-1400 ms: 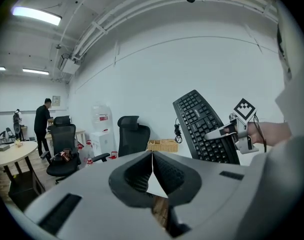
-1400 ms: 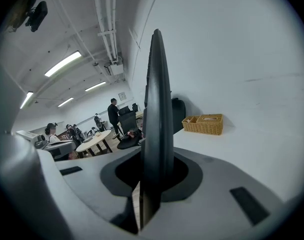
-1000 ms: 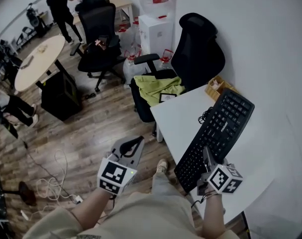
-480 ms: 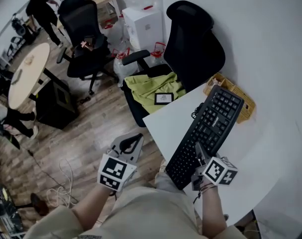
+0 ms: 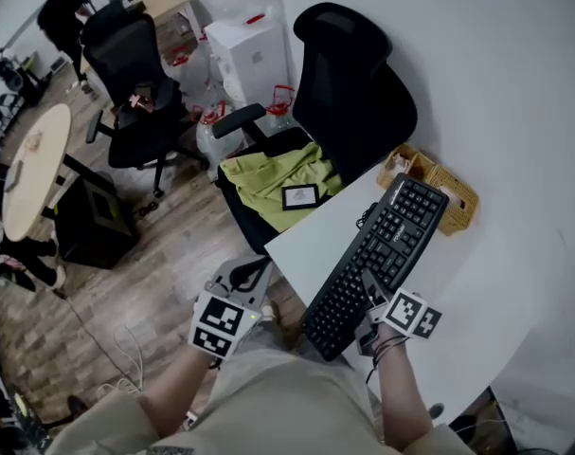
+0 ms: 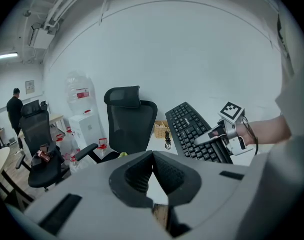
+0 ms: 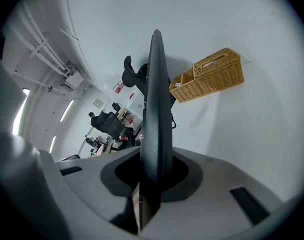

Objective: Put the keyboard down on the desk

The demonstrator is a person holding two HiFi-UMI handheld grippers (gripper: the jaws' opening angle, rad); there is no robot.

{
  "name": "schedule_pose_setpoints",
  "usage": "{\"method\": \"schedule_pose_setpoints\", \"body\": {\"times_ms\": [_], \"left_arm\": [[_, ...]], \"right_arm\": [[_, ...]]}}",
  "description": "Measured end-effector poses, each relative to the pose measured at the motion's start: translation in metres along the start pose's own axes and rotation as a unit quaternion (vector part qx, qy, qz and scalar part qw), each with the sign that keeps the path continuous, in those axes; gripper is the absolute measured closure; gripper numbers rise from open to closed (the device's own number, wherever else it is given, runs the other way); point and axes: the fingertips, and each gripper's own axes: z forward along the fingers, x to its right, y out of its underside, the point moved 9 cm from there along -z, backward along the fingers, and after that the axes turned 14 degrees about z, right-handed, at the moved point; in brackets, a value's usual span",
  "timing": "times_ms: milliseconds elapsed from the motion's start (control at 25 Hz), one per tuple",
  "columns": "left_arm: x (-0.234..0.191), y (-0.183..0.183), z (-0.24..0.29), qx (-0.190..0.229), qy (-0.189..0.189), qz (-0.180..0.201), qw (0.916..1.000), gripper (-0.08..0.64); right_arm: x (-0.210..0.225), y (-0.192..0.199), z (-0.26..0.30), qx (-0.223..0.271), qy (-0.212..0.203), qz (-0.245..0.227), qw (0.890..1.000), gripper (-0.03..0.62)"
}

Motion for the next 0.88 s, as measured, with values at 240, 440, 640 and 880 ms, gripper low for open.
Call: {"method": "schedule_pose_setpoints", "body": {"times_ms": [240,440,640,880], "left_arm": [[-0.034,0.004,0.017,-0.011,0.049,0.004,0.9987,0.537],[-0.046,0.021,0.043,-0.030,0.070,0.046,0.9961,0.537],[-0.061,0.042,0.062,-0.047,0.087,0.028,0.9947,0.537],[-0.073,0.054,0.077,-0.059,0.100,0.021,0.9930,0.537]], "right_arm": [[-0.005,0.012,0.021,0.011,0.014,0.053,0.998,0.503],[0.004,0.014,0.051,0.022,0.037,0.079,0.996,0.502],[0.012,0.011,0.073,0.027,0.047,0.108,0.993,0.502],[0.026,0.012,0.094,0.035,0.051,0.161,0.985,0.502]]}}
